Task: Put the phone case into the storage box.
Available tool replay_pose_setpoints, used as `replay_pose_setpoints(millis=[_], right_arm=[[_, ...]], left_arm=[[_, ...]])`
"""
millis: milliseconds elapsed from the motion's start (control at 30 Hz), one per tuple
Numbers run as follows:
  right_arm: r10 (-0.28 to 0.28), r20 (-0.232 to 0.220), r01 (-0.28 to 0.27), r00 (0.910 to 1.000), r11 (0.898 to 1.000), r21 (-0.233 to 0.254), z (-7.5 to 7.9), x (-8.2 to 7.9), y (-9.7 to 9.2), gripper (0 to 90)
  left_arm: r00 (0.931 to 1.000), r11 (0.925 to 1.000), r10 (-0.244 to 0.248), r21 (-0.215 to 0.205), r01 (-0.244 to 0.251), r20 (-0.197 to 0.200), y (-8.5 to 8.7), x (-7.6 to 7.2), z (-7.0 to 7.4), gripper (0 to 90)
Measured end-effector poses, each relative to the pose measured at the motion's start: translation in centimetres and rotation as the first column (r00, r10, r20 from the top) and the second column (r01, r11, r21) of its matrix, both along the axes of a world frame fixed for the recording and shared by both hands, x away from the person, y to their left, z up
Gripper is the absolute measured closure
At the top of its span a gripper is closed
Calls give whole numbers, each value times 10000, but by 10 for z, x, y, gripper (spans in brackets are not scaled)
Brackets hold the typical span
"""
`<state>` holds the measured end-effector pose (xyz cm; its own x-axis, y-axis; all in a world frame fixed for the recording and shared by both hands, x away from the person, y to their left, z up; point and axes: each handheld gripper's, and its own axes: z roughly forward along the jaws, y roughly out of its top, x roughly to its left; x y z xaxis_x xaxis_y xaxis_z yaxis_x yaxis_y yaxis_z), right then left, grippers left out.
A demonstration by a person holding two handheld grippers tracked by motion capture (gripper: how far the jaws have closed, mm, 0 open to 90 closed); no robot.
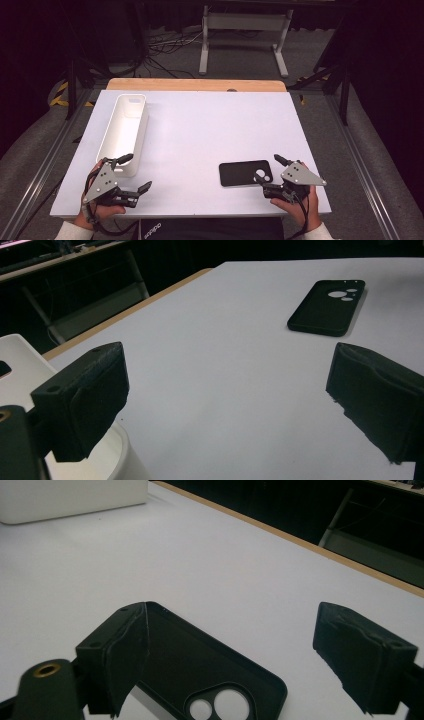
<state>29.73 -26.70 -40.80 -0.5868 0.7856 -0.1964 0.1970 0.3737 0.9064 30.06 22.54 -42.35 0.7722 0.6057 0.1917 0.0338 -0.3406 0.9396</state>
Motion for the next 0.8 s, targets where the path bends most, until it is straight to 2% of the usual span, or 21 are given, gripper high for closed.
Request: replay_pose_setpoints(millis=[200,300,333,367,433,467,500,533,567,600,667,700,733,800], right_arm=[[-261,-1009,282,9946,9994,188,6,6,-8,202],[-585,-1698,593,9837,9982,-3,8,12,-11,240],[-585,-1698,593,9837,9982,-3,8,12,-11,240],[-741,-1945,728,9781,9973,-138,9,14,-12,242],[-823,-2458,828,9658,9965,-83,10,18,-14,268],[-988,-2881,967,9525,9951,-218,11,21,-14,276],[-1117,-3139,1053,9429,9937,-375,12,23,-14,277],[-1160,-3251,1091,9386,9932,-395,12,24,-14,284],[-1220,-3593,1137,9252,9925,-442,13,27,-15,293],[-1273,-4031,1156,9062,9919,-535,14,30,-15,292],[-1365,-4632,1272,8757,9905,-515,14,35,-16,310],[-1457,-4867,1300,8613,9893,-662,13,37,-16,316],[-1540,-4965,1358,8542,9881,-728,12,39,-16,325],[-1674,-5560,1481,8141,9857,-799,7,44,-17,335]], left_arm=[[9999,9999,-144,88,143,52,-1,-2,-1,42],[9998,9996,-216,160,215,41,-1,-2,-1,42],[9997,9996,-232,130,232,-16,-1,-2,-1,42],[9997,9996,-239,141,239,-3,-1,-2,-1,42],[9997,9996,-243,117,242,34,0,-2,-1,43],[9996,9995,-268,135,269,-15,0,-2,-1,43],[9996,9996,-275,108,276,-49,-1,-3,-1,42],[9996,9995,-276,139,277,-47,-1,-3,-1,42],[9996,9995,-279,155,280,-48,-1,-3,-1,42],[9996,9995,-282,159,284,-69,-2,-3,-1,42],[9995,9993,-314,186,316,-67,-2,-2,-1,42],[9994,9994,-323,127,324,-76,-2,-2,-1,43],[9993,9993,-343,156,346,-169,-3,-2,-1,43],[9992,9993,-361,115,363,-186,-4,-3,-1,43]])
